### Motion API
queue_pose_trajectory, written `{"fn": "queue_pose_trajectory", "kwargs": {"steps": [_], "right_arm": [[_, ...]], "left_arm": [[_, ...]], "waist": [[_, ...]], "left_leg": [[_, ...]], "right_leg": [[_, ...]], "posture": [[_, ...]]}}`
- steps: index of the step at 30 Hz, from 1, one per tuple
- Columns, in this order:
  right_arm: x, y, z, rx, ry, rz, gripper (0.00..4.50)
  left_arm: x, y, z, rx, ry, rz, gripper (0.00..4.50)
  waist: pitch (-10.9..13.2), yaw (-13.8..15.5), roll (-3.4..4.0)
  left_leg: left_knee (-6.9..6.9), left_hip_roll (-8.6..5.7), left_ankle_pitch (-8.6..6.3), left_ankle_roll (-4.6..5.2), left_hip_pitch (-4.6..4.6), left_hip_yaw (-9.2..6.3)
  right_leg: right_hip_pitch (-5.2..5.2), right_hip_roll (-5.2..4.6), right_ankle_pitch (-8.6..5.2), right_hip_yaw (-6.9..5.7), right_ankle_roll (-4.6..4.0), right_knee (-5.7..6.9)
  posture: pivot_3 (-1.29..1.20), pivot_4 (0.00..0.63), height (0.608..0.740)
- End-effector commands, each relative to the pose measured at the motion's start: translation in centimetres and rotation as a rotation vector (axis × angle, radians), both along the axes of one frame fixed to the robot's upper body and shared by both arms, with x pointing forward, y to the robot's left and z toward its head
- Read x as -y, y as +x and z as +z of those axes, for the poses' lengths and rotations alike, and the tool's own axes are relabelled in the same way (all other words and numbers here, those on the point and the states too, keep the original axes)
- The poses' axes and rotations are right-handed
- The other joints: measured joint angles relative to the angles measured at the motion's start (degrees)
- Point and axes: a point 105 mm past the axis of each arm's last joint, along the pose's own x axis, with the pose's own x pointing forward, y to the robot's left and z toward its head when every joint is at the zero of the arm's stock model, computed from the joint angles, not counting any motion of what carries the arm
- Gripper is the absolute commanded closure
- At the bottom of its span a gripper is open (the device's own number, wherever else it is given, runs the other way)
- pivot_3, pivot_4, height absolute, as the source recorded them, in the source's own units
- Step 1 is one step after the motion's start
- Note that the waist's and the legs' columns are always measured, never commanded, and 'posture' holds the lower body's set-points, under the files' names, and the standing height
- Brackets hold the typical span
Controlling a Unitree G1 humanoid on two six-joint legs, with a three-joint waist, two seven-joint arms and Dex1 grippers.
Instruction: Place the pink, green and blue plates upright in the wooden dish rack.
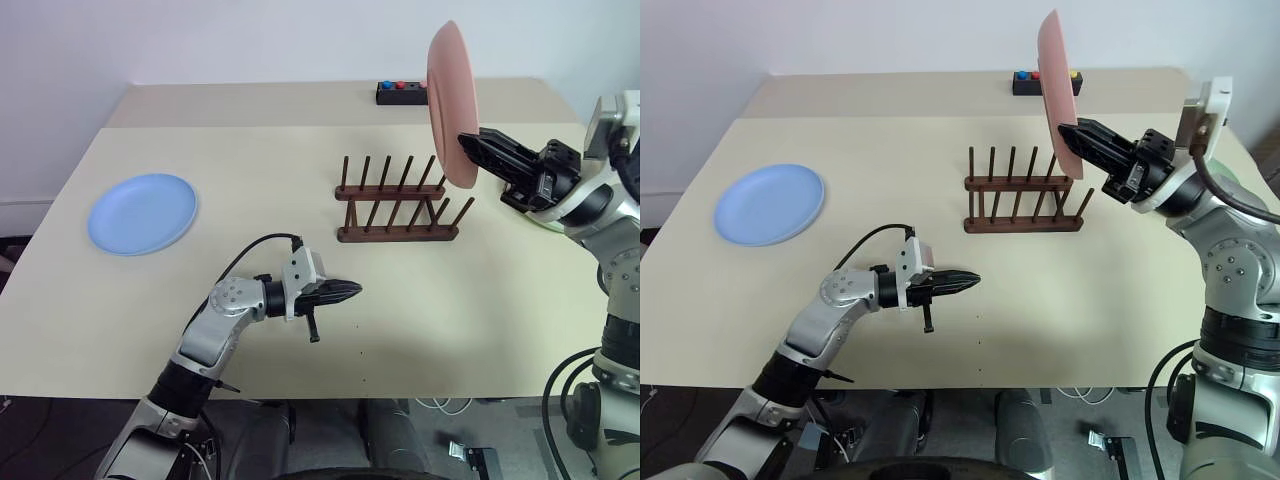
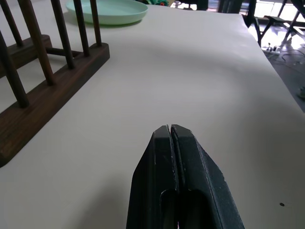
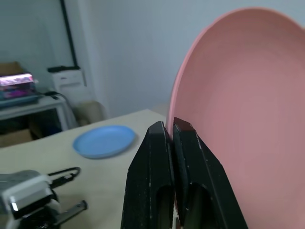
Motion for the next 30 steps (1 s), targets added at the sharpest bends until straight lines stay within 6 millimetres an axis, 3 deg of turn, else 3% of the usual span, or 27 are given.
{"fn": "queue_pose_trajectory", "kwargs": {"steps": [1,17,30], "right_arm": [[0.9,-0.2,0.9,0.021,0.031,-0.011,4.47],[2.8,1.2,-0.9,-0.093,0.111,-0.052,4.47],[3.8,1.6,-1.0,-0.151,0.199,-0.047,4.47]], "left_arm": [[0.0,-0.2,1.2,0.034,-0.026,-0.011,4.5],[0.2,-0.2,1.2,0.033,-0.018,-0.022,4.5],[0.1,-0.1,1.5,0.041,-0.027,-0.016,4.5]], "waist": [[0.0,0.0,0.0],[0.0,0.0,0.0],[0.0,0.0,0.0]], "left_leg": [[0.0,0.0,0.0,0.0,0.0,0.0],[0.0,0.0,0.0,0.0,-0.02,0.01],[0.0,0.0,0.0,0.0,-0.03,0.01]], "right_leg": [[0.0,0.0,0.0,0.0,0.0,0.0],[-0.03,0.0,0.0,0.0,0.0,0.0],[-0.03,0.0,0.0,0.0,0.0,0.0]], "posture": [[0.0,0.15,0.74],[0.0,0.15,0.74],[0.0,0.15,0.74]]}}
